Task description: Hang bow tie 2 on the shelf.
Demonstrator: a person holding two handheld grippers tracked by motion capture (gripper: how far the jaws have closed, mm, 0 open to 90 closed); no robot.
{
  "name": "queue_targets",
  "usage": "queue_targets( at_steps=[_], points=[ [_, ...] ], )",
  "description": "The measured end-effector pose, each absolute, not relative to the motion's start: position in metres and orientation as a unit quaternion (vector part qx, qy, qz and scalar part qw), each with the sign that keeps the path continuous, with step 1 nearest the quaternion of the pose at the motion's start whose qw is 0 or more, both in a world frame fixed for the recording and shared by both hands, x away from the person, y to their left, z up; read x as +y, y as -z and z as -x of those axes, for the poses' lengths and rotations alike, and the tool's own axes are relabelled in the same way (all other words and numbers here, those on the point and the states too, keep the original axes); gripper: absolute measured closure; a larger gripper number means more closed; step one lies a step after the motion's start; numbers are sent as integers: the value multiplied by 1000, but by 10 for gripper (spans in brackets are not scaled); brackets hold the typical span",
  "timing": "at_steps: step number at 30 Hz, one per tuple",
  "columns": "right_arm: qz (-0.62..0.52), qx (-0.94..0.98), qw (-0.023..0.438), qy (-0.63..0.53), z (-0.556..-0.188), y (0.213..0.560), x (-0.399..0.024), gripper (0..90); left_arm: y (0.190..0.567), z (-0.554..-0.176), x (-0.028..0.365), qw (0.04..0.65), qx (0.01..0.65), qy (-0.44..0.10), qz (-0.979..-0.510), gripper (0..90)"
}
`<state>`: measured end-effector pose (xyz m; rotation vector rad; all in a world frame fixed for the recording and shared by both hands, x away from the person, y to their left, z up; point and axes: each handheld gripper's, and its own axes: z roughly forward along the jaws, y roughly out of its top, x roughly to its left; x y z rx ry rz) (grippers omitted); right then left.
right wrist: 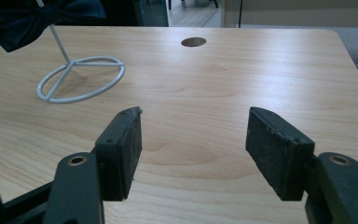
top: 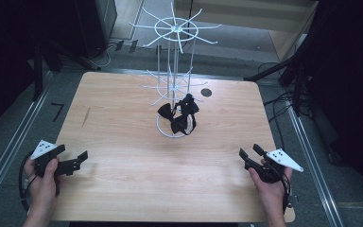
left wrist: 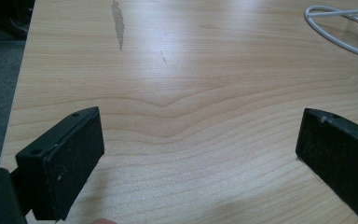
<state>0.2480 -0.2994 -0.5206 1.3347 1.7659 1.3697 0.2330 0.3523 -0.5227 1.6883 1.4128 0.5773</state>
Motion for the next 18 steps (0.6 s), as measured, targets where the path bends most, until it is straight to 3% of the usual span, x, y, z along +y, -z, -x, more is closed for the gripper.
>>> queue_targets(
  at_steps=[18],
  points=[
    [-520,662,263,-471,-237,539,-328,234,523,-232,352,420,565,-229,-673,14]
  ],
)
